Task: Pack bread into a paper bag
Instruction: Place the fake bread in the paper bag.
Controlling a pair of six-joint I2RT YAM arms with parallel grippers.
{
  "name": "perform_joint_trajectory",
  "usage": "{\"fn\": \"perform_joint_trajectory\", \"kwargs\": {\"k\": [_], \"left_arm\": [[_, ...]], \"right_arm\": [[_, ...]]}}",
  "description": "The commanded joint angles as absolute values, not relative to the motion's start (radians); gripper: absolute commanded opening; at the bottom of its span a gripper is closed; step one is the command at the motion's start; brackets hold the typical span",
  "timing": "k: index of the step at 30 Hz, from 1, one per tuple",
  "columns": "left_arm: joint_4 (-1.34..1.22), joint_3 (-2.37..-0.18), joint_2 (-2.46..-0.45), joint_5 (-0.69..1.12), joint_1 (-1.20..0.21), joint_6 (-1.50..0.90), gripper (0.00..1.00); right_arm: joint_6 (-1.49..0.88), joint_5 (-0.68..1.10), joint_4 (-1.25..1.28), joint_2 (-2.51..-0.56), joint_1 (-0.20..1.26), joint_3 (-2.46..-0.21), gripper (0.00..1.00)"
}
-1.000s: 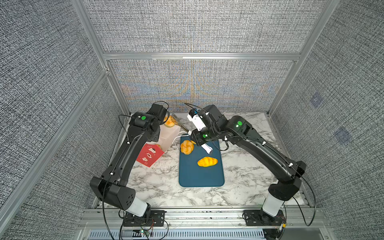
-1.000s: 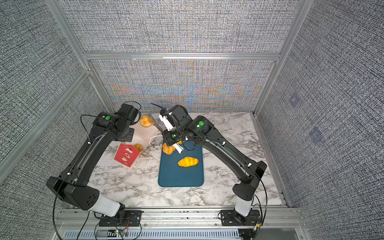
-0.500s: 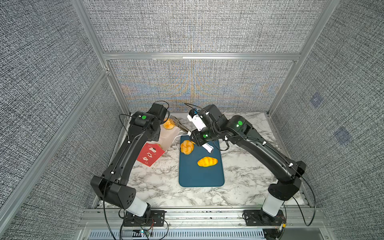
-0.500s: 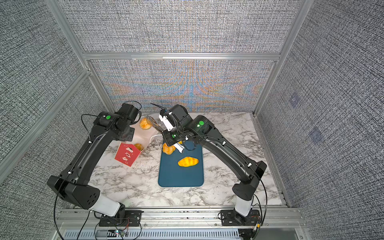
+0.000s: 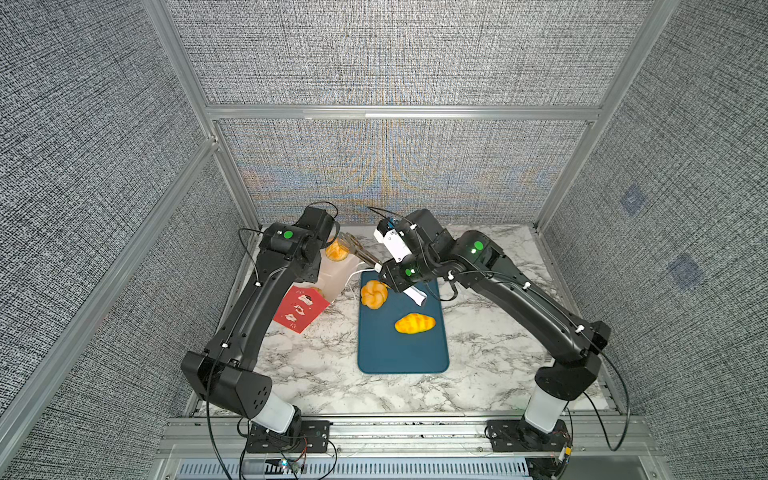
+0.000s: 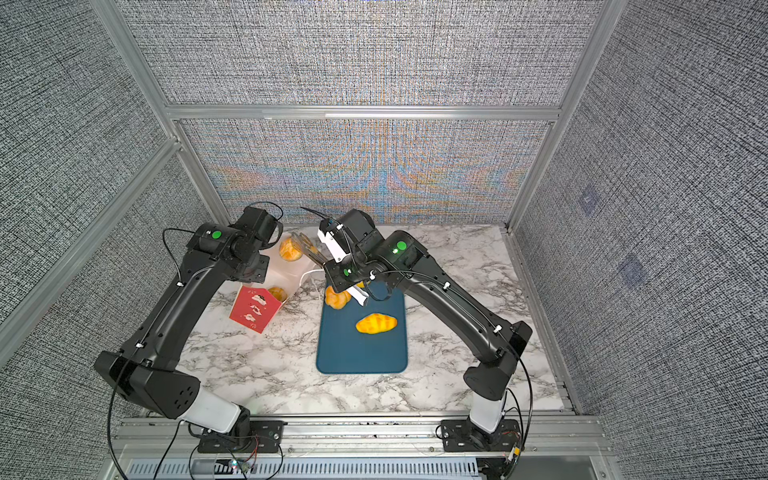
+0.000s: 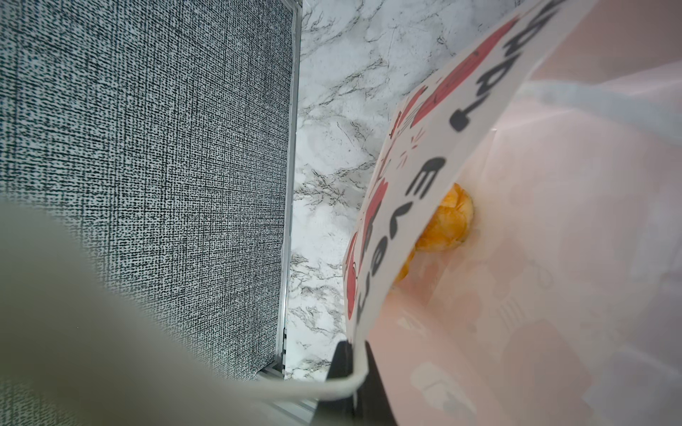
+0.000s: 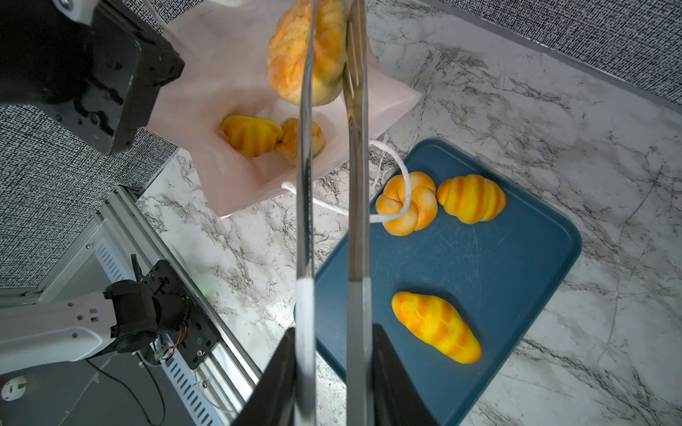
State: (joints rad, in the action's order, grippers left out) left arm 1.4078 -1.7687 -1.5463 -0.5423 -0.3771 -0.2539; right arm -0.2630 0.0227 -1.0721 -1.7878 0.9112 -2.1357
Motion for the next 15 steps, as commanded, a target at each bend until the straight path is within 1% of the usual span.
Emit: {"fn": "perform_joint_trajectory", "kwargs": {"k": [1,5,15], "left_arm": [[1.392,-1.769,-1.545,-0.541,-0.377,-0.252,0.02],[1.391,-1.770,-1.547,-0.538,-0.377,-0.251,0.02],[1.391,-1.773,-1.550,-0.538,-0.377,-0.252,0.02]], "right_arm": [[-0.261,0.015,-1.054,-1.785,0.913,-2.144,0.33],[-0.261,0.012,-1.053,-1.782,0.912,-2.145,0.35],[-0.258,-0.006,-1.058,-1.773,0.908,-2.152,0.35]]}}
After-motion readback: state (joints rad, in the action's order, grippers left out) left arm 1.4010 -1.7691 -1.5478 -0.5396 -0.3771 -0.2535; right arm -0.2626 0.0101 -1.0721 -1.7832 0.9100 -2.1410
